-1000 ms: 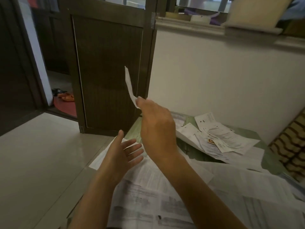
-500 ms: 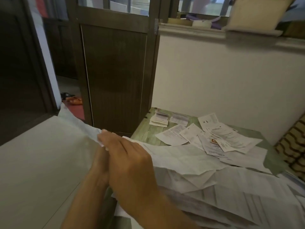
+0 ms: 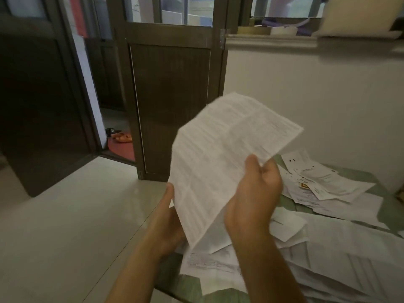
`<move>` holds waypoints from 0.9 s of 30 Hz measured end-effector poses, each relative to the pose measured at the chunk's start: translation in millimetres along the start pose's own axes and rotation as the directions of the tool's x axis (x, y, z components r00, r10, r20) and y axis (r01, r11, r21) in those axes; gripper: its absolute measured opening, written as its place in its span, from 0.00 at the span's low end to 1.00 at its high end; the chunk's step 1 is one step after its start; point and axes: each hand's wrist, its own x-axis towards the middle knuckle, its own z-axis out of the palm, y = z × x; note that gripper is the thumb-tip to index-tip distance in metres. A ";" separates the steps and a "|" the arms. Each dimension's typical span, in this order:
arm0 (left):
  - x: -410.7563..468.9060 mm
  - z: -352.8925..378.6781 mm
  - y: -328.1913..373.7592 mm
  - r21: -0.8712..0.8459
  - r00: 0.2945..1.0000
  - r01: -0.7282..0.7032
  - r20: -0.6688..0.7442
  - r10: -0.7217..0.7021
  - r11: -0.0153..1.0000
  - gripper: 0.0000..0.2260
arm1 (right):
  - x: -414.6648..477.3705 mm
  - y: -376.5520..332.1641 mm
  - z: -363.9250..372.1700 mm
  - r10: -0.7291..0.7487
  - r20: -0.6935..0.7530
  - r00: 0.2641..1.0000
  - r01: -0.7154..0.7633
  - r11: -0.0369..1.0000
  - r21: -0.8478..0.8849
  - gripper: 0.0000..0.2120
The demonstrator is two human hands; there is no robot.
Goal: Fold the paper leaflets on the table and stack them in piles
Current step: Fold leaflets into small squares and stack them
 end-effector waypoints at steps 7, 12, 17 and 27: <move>-10.1 1.5 5.1 0.169 0.999 0.006 -0.033 0.000 0.986 0.18 | 48.4 50.1 -63.5 0.280 -0.053 0.958 -0.285 0.944 -0.164 0.12; -7.9 -1.9 14.1 0.131 0.986 0.023 -0.167 -0.001 0.991 0.10 | 40.0 44.4 -100.6 0.430 0.055 0.901 -0.361 0.814 -0.456 0.12; -7.2 -4.8 24.5 0.022 0.998 -0.001 0.058 0.000 1.000 0.33 | 12.3 18.0 -104.1 0.761 0.222 0.610 -0.448 0.562 -0.695 0.28; -11.4 -23.4 29.1 -0.017 0.870 0.194 0.465 -0.164 0.981 0.21 | 18.7 50.5 -77.5 0.607 0.151 0.780 -0.620 0.720 0.311 0.16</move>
